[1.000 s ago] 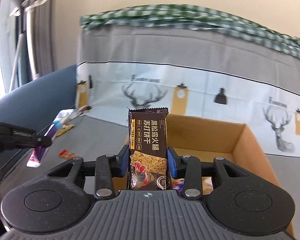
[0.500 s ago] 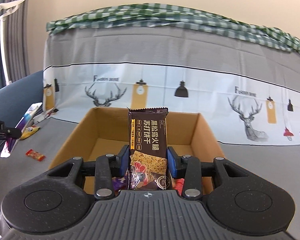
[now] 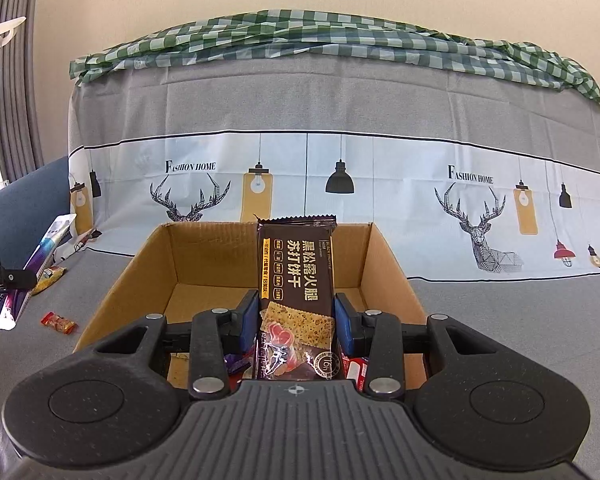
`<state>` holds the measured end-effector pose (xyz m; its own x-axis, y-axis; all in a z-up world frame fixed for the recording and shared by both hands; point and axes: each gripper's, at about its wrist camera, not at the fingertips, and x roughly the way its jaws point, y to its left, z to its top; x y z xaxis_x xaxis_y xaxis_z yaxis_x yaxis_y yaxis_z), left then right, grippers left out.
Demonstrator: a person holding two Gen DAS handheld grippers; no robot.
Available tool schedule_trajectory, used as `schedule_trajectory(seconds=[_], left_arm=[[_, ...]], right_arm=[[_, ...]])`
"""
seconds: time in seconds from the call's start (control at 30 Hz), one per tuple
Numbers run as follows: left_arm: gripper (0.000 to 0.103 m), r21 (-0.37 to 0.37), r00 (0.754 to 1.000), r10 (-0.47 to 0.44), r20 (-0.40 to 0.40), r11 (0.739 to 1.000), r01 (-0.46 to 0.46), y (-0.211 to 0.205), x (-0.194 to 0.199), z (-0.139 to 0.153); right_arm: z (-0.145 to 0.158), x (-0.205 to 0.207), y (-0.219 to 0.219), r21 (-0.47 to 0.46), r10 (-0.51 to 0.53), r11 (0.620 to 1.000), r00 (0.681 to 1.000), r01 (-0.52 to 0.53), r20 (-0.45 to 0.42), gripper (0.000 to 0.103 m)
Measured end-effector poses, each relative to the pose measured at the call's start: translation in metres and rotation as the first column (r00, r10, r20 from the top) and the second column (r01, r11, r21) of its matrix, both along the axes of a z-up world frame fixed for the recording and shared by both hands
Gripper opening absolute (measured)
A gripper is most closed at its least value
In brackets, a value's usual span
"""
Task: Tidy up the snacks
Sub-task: 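Carry the purple tube snack and dark biscuit bar over the box with both tools, then open both tools to drop the tube snack and biscuit bar into the box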
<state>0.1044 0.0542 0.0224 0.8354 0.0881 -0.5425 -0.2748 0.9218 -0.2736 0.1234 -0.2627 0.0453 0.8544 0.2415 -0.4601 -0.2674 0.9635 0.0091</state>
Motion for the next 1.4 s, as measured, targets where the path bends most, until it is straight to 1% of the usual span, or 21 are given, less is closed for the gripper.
schedule_trajectory(seconds=[0.17,0.23,0.3,0.37,0.47,0.57,0.67,0.73,0.83,1.07,1.4], left_arm=[[0.021,-0.016,0.999,-0.032,0.024,0.999,0.032,-0.003,-0.002,0.002],[0.021,-0.022,0.996,-0.060,0.064,0.998,0.061,-0.009,-0.005,0.007],[0.021,-0.001,0.987,-0.108,0.122,0.994,0.109,-0.020,-0.010,0.013],[0.021,0.023,0.968,-0.169,0.184,0.986,0.167,-0.033,-0.016,0.019],[0.021,0.061,0.930,-0.274,0.244,0.962,0.267,-0.057,-0.024,0.024],[0.021,0.058,0.895,-0.362,0.260,0.931,0.360,-0.078,-0.025,0.023],[0.021,0.068,0.875,-0.414,0.251,0.909,0.410,-0.096,-0.024,0.021],[0.021,0.072,0.868,-0.433,0.245,0.900,0.429,-0.103,-0.023,0.019],[0.021,0.067,0.866,-0.444,0.232,0.895,0.441,-0.106,-0.020,0.016],[0.021,0.052,0.872,-0.434,0.225,0.899,0.435,-0.101,-0.019,0.014],[0.021,0.046,0.873,-0.437,0.218,0.898,0.438,-0.102,-0.018,0.013]], right_arm=[[0.002,-0.002,0.000,0.002,-0.033,0.999,0.999,0.033,0.024,0.041],[0.003,-0.001,-0.003,0.012,-0.055,0.998,0.998,0.055,0.030,0.041],[0.004,0.000,-0.007,0.023,-0.079,0.997,0.996,0.079,0.035,0.041],[0.004,0.000,-0.009,0.028,-0.100,0.995,0.994,0.099,0.044,0.041],[0.005,0.000,-0.010,0.025,-0.127,0.992,0.990,0.126,0.066,0.041],[0.006,-0.001,-0.010,0.013,-0.153,0.988,0.984,0.152,0.094,0.041],[0.006,-0.002,-0.011,-0.001,-0.169,0.985,0.979,0.170,0.116,0.041],[0.006,-0.001,-0.011,-0.005,-0.171,0.985,0.978,0.173,0.117,0.041],[0.005,0.000,-0.011,-0.011,-0.171,0.985,0.978,0.173,0.116,0.041],[0.004,0.000,-0.009,-0.022,-0.167,0.985,0.979,0.170,0.121,0.041],[0.004,-0.001,-0.006,-0.031,-0.152,0.987,0.980,0.158,0.129,0.041]])
